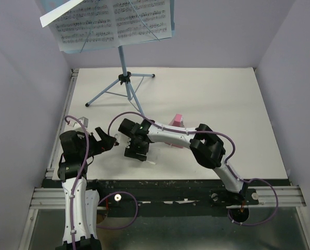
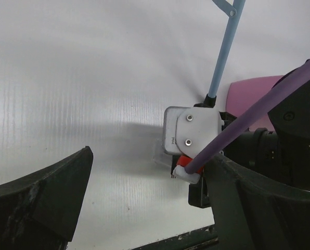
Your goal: Pack up the instrument practice props
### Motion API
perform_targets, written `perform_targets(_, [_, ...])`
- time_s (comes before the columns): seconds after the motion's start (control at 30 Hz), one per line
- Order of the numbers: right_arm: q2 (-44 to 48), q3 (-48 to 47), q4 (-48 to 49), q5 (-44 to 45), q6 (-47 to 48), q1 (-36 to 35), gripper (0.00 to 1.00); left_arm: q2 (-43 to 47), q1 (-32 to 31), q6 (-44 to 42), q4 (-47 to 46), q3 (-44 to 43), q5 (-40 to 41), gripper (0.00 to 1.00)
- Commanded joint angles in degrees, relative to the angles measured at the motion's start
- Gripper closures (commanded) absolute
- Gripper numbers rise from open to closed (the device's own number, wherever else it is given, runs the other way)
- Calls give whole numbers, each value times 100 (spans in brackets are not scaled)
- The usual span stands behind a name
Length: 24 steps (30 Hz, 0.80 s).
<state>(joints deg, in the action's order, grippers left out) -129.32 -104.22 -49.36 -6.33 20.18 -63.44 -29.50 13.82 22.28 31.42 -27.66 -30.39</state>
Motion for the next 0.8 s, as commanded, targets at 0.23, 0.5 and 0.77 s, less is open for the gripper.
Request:
perform_targets(0.23, [-322,166,-768,-105,337,-116,62,41,129,-49,-496,-222,719,5])
perform_targets(0.5, [633,24,-1084,-903,548,112,100,-12,138,-294,-488,-757,500,6])
perform_targets(0.77, [3129,1290,128,-1784,364,560,100,-424,103,-1198,-980,-1891,-712,6])
